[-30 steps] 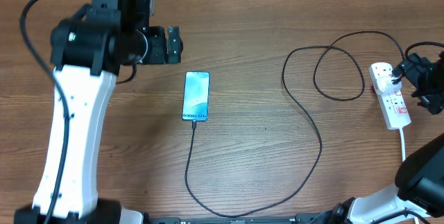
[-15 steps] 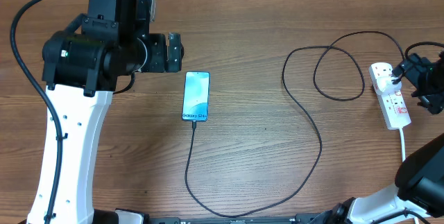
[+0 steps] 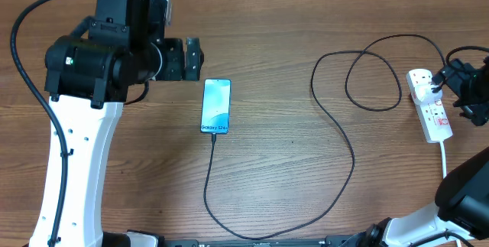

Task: Plug charger to phone and switch on socket

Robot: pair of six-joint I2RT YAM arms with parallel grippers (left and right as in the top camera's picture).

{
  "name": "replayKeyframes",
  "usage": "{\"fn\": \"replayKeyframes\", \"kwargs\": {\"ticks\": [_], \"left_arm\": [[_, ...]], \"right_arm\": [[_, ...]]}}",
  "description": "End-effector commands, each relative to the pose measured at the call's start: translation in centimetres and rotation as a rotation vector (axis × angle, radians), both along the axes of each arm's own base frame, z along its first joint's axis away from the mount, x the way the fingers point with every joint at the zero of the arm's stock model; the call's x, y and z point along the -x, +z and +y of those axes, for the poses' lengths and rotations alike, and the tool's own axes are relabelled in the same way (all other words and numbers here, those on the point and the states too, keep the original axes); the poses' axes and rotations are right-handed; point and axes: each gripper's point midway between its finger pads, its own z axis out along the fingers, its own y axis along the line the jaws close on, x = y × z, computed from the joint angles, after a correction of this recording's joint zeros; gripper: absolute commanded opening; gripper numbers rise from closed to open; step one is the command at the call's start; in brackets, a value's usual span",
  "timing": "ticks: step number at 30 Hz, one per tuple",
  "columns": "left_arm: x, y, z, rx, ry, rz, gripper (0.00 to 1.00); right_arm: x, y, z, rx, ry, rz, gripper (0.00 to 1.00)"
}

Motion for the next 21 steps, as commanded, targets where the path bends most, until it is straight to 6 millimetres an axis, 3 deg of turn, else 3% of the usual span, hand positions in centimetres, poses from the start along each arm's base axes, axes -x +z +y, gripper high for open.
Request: {"fn": "replayKeyframes", "kwargs": {"ticks": [1,6,10,17,21], "left_arm": [[0.5,1.4,-1.3,0.04,-0.047,-0.047,1.0],[0.2,1.4,-2.2,0.029,-0.092,-0.071,1.0],[-0.8,0.1,-2.9,0.024,-0.113,-0.086,0.99],[-1.1,-4.5,-3.1,0.04,-0.115,-0.112,1.0],[-0.6,-8.4,-2.9,0.054,-0.115,-0.185,1.0]], "right_arm": [[-0.1,0.2,-0.1,0.005,0.002,-0.008,1.0],[-0.1,0.2,-0.1,0.005,0.002,-0.008,1.0],[-0.1,0.2,-0.1,0.005,0.002,-0.008,1.0],[-0.1,0.2,-0.2,0.005,0.002,-0.008,1.0],[-0.1,0.2,-0.1,0.005,0.002,-0.008,1.0]]}}
